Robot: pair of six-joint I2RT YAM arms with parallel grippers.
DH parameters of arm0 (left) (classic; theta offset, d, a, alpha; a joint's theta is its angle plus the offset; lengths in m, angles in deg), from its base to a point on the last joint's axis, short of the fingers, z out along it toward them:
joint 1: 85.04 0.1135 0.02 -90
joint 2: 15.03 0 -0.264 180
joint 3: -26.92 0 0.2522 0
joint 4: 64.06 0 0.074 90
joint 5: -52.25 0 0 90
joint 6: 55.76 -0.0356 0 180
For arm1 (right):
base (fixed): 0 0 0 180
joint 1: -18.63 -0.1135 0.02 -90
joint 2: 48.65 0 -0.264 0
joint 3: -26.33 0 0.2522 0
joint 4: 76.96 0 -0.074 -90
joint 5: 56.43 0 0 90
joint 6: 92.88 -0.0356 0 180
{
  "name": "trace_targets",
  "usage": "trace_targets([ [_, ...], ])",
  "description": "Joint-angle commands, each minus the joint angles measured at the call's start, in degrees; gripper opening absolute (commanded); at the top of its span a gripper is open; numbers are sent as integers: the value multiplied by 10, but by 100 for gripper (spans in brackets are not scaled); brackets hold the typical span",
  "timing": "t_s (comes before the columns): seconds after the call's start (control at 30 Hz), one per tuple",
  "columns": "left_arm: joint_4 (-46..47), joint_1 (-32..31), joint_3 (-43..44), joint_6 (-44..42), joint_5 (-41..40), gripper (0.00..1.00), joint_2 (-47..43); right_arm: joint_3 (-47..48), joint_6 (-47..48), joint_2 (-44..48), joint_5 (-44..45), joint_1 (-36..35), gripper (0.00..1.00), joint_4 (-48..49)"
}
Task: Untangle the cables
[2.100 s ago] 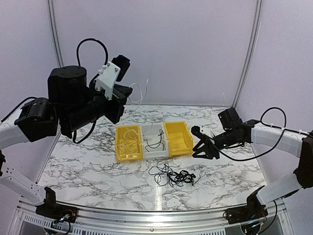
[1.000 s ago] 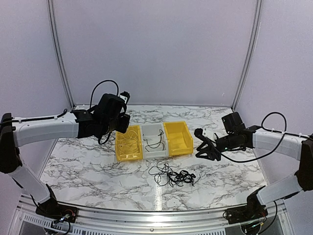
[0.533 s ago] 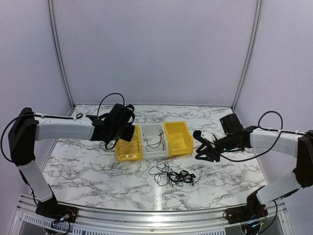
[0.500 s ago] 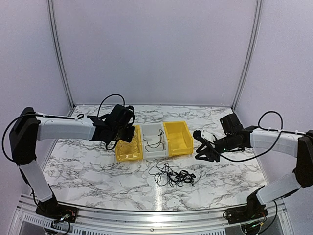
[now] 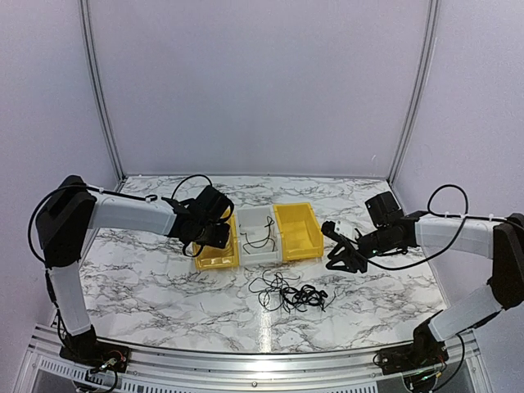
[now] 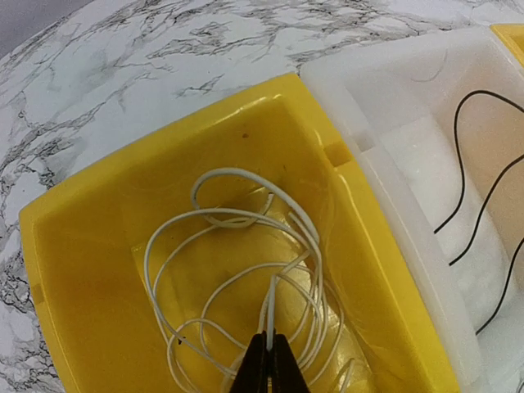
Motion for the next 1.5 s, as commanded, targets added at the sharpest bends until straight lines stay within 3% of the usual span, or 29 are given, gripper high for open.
trace_targets([
  [0.0,-30,3,30,3,8,13,-12,15,6,1,0,3,36,-5],
  [0.2,-41,3,13,-5,-32,39,-78,26,8,12,5,-1,36,-15],
  [0.43,-37,-10,-27,-48,-47,49,-169,23,5,28,14,-21,37,-4],
  [0.53,-11,-41,-50,-111,-27,50,-204,20,8,17,24,-21,37,-2],
  [0.67,61,-119,-109,-230,78,52,-234,16,15,6,39,-21,37,5],
  [0.87,64,-136,-109,-246,216,52,-168,17,22,-12,53,-21,37,7],
  [1.2,65,-148,-56,-286,228,54,-43,14,28,-12,72,-20,37,11],
  [1.37,71,-148,-32,-302,227,44,-2,12,29,-12,78,-21,37,11],
  [1.47,87,-148,-32,-303,229,30,-2,12,29,-14,80,-20,37,12],
])
